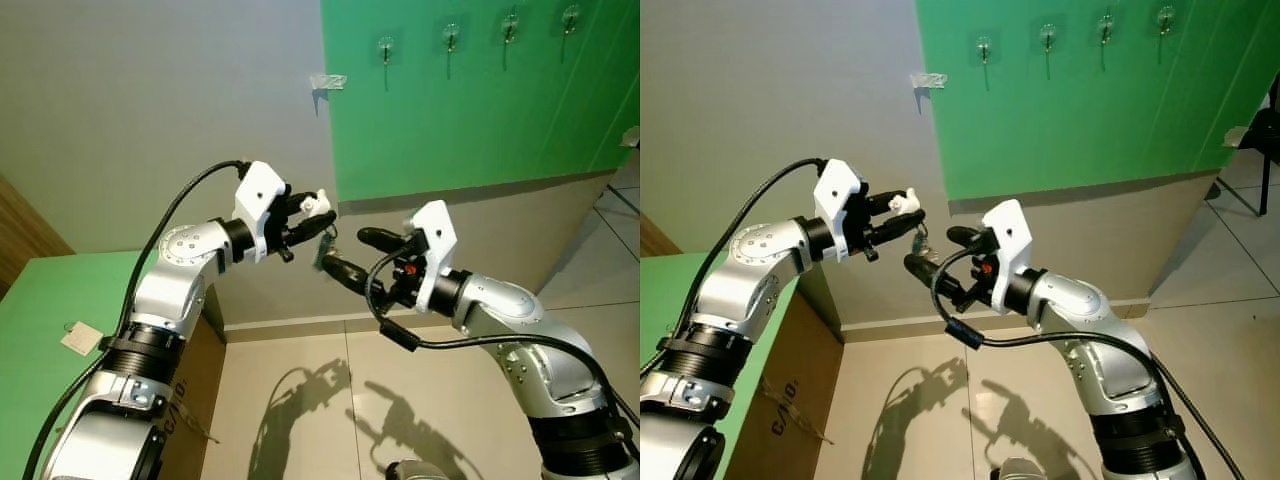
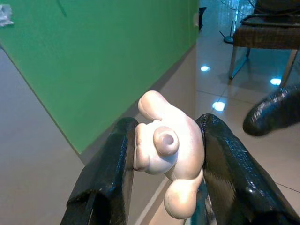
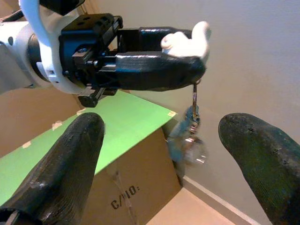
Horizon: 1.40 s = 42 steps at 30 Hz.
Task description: Hang keys on a hook
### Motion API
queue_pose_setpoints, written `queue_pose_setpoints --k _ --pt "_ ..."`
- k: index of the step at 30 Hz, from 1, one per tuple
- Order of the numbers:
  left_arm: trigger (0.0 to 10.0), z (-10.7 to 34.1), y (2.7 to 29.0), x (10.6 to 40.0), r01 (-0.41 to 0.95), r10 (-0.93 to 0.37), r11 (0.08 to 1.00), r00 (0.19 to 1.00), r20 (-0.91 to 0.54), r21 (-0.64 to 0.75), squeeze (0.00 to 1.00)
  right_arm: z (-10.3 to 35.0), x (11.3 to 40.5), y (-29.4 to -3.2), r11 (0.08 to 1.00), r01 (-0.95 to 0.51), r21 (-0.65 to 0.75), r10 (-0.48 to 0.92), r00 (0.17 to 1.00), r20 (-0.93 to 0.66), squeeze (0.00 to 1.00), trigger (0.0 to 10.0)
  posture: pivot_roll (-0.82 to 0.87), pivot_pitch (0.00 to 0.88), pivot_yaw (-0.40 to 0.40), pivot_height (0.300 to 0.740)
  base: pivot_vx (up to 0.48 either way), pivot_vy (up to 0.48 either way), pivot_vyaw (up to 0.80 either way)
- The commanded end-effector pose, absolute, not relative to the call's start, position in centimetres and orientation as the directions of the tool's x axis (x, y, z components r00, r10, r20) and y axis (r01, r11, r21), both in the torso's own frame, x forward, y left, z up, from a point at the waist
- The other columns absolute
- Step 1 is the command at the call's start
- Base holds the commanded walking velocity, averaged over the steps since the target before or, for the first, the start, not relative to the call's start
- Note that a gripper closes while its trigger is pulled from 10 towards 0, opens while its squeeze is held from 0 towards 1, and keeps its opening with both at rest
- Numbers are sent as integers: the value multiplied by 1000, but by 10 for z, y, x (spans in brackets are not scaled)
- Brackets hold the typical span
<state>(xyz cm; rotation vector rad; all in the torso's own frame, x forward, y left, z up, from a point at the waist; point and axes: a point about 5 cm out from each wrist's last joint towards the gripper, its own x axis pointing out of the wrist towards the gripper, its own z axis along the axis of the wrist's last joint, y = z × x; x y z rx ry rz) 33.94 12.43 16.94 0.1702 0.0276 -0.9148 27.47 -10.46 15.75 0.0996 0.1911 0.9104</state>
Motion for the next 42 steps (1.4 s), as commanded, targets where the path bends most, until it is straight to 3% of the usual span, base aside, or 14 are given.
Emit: queue_pose_setpoints --k 1,22,42 --pt "0 175 125 343 780 -778 604 622 -95 161 0 162 277 -99 618 -775 132 786 607 -115 0 10000 -270 0 143 740 0 0 0" --pt "0 175 118 340 791 -790 590 607 -88 160 0 160 297 -101 725 -686 57 688 718 -106 0 10000 -263 0 136 740 0 0 0" --pt "0 182 112 338 794 -797 588 601 -60 153 0 160 301 -93 733 -678 51 680 728 -86 0 10000 -264 0 131 740 0 0 0"
